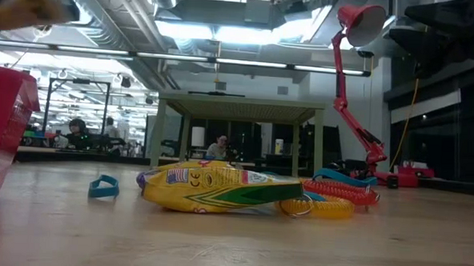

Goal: Pick & Place Office Desk Supplies
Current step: Put the yellow crayon pack into the blue bin

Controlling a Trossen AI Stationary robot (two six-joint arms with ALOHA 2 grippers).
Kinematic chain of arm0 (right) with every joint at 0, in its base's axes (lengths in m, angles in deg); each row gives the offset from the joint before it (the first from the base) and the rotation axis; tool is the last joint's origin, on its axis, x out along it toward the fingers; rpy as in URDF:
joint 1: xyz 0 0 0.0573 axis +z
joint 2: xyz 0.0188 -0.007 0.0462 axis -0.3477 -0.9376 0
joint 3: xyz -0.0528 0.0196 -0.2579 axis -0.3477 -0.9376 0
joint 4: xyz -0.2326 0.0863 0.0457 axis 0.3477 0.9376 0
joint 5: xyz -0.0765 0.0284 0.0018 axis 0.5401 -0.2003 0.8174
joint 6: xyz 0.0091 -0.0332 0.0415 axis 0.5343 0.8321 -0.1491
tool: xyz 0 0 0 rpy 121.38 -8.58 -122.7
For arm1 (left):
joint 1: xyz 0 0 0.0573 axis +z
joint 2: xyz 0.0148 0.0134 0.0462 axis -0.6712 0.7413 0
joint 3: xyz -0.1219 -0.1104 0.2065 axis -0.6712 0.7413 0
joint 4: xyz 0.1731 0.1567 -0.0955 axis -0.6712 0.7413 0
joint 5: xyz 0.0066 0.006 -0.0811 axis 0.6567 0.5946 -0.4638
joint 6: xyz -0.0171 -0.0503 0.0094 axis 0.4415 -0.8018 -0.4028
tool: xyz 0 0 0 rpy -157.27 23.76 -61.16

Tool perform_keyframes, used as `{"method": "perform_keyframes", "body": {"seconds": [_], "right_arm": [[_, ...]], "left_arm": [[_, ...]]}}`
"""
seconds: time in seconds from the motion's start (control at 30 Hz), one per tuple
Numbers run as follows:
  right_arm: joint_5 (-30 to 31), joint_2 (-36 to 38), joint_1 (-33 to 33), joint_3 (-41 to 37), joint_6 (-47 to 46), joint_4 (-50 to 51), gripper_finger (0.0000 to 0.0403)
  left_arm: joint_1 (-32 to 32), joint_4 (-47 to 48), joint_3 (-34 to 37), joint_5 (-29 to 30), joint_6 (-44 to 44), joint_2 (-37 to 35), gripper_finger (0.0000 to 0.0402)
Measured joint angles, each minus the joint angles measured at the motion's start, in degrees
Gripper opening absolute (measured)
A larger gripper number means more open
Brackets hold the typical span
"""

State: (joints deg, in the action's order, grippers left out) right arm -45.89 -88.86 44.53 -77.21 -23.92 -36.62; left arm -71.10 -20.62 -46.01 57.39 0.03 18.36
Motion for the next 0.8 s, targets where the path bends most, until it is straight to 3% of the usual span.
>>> {"method": "perform_keyframes", "body": {"seconds": [0.2, 0.37, 0.57, 0.8], "right_arm": [[0.0, 0.0, 0.0, 0.0, 3.0, -0.1, 0.0236], [0.3, 0.0, 0.0, 0.0, 3.6, -1.6, 0.0236], [1.1, 0.0, 0.0, 0.0, 4.9, -2.0, 0.0236], [2.0, 0.0, 0.0, 0.0, 4.7, -2.0, 0.0235]], "left_arm": [[-12.5, -2.0, 9.0, 4.0, -21.9, -0.1, 0.0067], [-17.4, -5.0, 15.1, 4.6, -34.9, -0.8, 0.0067], [-19.8, -10.6, 19.5, 6.3, -42.8, -2.2, 0.0067], [-19.3, -10.1, 20.1, 9.7, -48.5, -2.2, 0.0088]]}}
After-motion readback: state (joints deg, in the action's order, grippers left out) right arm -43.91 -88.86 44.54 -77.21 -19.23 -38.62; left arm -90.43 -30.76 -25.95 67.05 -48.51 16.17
